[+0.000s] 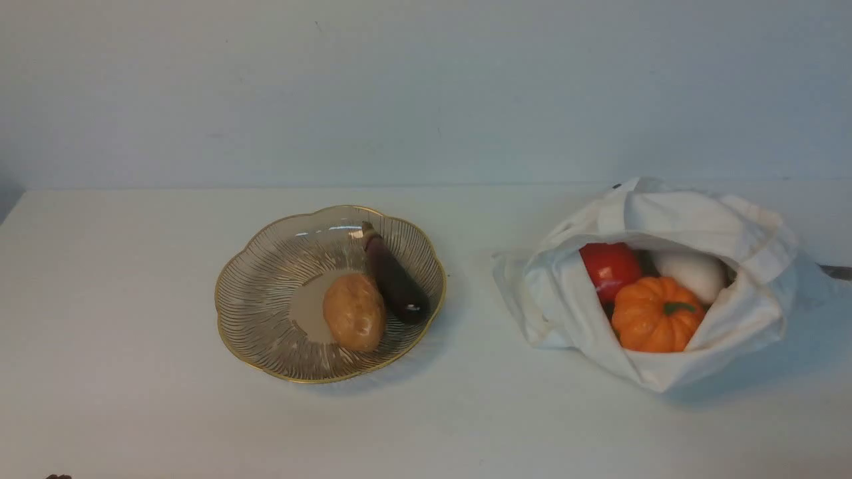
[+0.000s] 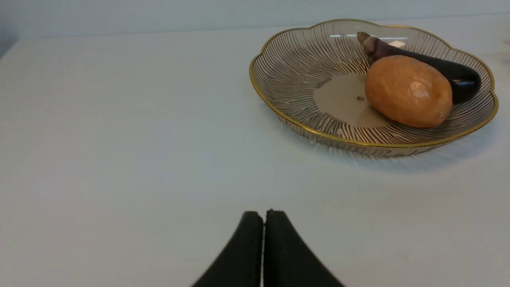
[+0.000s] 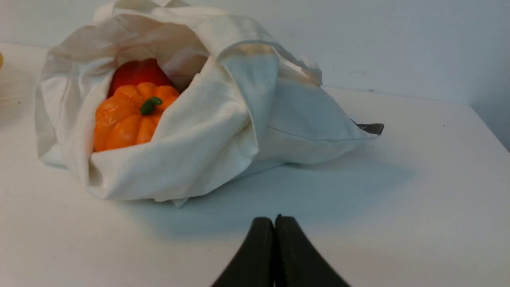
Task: Take vegetables from cloth bag on white table place on plate.
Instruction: 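Reach into the cloth bag toward the pumpkin with the right gripper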
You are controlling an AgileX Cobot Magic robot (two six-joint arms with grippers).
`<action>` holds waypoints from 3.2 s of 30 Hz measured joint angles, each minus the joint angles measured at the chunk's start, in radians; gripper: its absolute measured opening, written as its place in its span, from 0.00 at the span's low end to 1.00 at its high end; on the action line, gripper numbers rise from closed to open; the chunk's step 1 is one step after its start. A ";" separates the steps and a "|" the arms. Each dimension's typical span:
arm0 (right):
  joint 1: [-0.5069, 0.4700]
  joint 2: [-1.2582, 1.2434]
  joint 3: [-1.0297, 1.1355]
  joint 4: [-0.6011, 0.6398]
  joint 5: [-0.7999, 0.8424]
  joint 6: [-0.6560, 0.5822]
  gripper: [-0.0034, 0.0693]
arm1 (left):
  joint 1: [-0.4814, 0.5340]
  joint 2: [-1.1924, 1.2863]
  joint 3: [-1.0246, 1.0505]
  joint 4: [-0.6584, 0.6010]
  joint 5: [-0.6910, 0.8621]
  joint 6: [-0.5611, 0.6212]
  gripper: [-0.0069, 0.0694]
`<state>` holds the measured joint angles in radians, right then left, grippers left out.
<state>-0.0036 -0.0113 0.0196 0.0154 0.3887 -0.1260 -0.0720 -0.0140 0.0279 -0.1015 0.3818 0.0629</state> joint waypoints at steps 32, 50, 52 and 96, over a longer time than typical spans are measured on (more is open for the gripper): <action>0.000 0.000 0.009 0.115 -0.078 0.037 0.03 | 0.000 0.000 0.000 0.000 0.000 0.000 0.08; 0.006 0.000 -0.012 0.691 -0.406 0.186 0.03 | 0.000 0.000 0.000 0.000 0.000 0.000 0.08; 0.013 0.000 -0.044 0.678 -0.370 0.172 0.03 | 0.000 0.000 0.000 0.000 0.000 0.000 0.08; 0.422 1.637 -1.169 -0.275 0.529 0.198 0.42 | 0.000 0.000 0.000 0.000 0.000 0.000 0.08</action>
<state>0.4187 1.6257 -1.1497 -0.2592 0.9180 0.0719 -0.0720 -0.0140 0.0279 -0.1015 0.3818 0.0629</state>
